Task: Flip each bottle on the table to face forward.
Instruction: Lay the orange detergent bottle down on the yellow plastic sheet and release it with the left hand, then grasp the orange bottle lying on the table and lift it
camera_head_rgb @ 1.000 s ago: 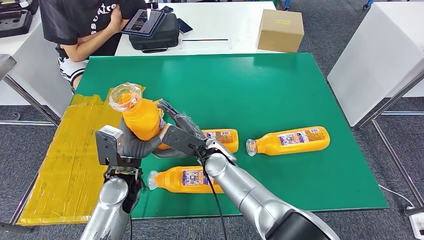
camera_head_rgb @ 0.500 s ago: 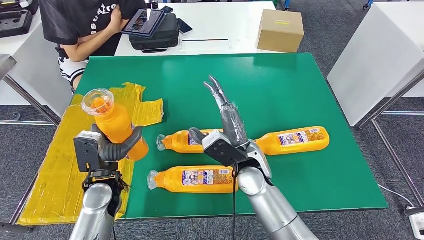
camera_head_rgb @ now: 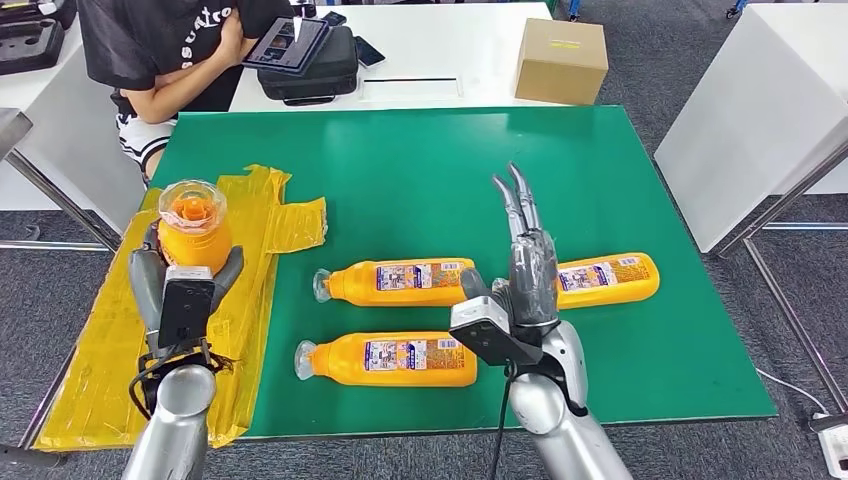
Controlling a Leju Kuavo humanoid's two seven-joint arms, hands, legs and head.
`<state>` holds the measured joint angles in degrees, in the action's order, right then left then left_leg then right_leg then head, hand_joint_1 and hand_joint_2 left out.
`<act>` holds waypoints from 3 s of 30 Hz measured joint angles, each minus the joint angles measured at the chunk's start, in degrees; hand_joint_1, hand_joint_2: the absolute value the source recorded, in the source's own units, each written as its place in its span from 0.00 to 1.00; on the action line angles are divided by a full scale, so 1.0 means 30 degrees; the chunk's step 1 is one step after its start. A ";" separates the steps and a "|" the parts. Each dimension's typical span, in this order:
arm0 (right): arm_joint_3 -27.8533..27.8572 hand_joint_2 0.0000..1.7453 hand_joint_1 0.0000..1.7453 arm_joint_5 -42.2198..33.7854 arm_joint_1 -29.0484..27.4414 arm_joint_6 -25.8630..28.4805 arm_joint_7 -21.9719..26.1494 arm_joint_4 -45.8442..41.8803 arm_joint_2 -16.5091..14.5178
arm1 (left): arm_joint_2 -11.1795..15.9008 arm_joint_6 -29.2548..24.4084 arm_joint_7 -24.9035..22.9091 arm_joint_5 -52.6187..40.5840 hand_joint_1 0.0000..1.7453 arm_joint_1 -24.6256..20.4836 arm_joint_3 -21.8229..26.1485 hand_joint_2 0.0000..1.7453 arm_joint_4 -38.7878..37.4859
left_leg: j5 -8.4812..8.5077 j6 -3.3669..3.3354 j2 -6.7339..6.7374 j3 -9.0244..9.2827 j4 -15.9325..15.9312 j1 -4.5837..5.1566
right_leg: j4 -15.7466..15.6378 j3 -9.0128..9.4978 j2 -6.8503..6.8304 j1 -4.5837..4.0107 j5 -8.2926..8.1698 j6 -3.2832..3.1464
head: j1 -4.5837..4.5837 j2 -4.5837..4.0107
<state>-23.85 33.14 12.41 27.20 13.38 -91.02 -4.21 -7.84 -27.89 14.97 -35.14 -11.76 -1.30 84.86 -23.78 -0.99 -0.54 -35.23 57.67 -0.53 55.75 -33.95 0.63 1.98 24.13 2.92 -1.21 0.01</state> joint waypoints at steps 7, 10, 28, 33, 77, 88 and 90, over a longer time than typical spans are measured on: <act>0.1031 0.00 0.00 0.0178 -0.1873 0.0757 0.0128 -0.1689 0.0762 | 0.1266 -0.2792 -0.1391 -0.7586 1.00 -0.1508 0.0820 1.00 -0.2569 | 0.0007 0.0002 0.0014 0.0009 -0.0003 -0.0002 | -0.0001 -0.0002 0.0004 -0.0001 -0.0004 -0.0010 | 0.0000 0.0002; 0.1242 0.00 0.00 0.0069 -0.2398 0.0760 0.0284 -0.2006 0.1036 | 0.1877 -0.3161 -0.1732 -1.0098 1.00 -0.2394 0.0640 1.00 -0.4258 | 0.0020 0.0006 0.0010 0.0013 -0.0003 -0.0001 | 0.0000 0.0011 -0.0003 0.0000 -0.0007 -0.0009 | 0.0004 0.0002; 0.0583 0.00 0.00 -0.0843 -0.2203 -0.0418 0.0665 -0.1652 0.1914 | 0.3544 -0.2286 -0.3831 -1.4480 1.00 -0.7439 -0.2270 1.00 -1.4923 | 0.0033 0.0009 0.0009 0.0007 -0.0002 -0.0005 | 0.0011 0.0014 0.0004 -0.0003 -0.0015 -0.0005 | 0.0000 0.0004; 0.0166 0.00 0.00 -0.1120 -0.1827 -0.0604 0.0525 -0.1394 0.2022 | 0.3779 -0.1673 -0.4751 -1.4987 1.00 -0.8912 -0.2510 1.00 -1.6806 | 0.0037 0.0007 0.0010 0.0003 -0.0001 -0.0004 | 0.0013 0.0014 0.0003 -0.0002 -0.0016 -0.0004 | 0.0002 0.0000; -0.1605 0.00 0.00 -0.1687 -0.0918 -0.1608 0.0277 0.0125 0.1818 | 0.5493 0.2440 -0.7271 -1.4287 0.00 -1.3596 -0.0880 1.00 -2.0962 | 0.0045 0.0016 0.0003 -0.0006 -0.0002 -0.0006 | 0.0019 0.0019 -0.0003 -0.0003 -0.0015 -0.0004 | 0.0002 0.0002; -0.1725 0.00 0.00 -0.1616 -0.0665 -0.1644 0.0224 0.0373 0.1577 | 0.5560 0.2615 -0.7004 -1.4078 0.00 -1.3599 -0.0497 1.00 -2.1010 | 0.0047 0.0017 0.0003 -0.0003 -0.0002 -0.0006 | 0.0020 0.0022 -0.0003 -0.0002 -0.0015 -0.0004 | 0.0007 -0.0002; -0.1725 0.00 0.00 -0.1606 -0.0631 -0.1646 0.0210 0.0391 0.1550 | 0.5564 0.2615 -0.6976 -1.4052 0.00 -1.3600 -0.0459 1.00 -2.1010 | 0.0047 0.0017 0.0003 -0.0003 -0.0002 -0.0006 | 0.0020 0.0022 -0.0003 -0.0002 -0.0015 -0.0004 | 0.0004 0.0000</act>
<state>-29.03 28.32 10.51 22.27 14.00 -89.84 0.44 8.85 -20.04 -5.96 -77.30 -52.55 -2.68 21.84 -23.64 -0.94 -0.53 -35.23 57.66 -0.55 55.81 -33.88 0.62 1.98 24.09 2.91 -1.20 0.01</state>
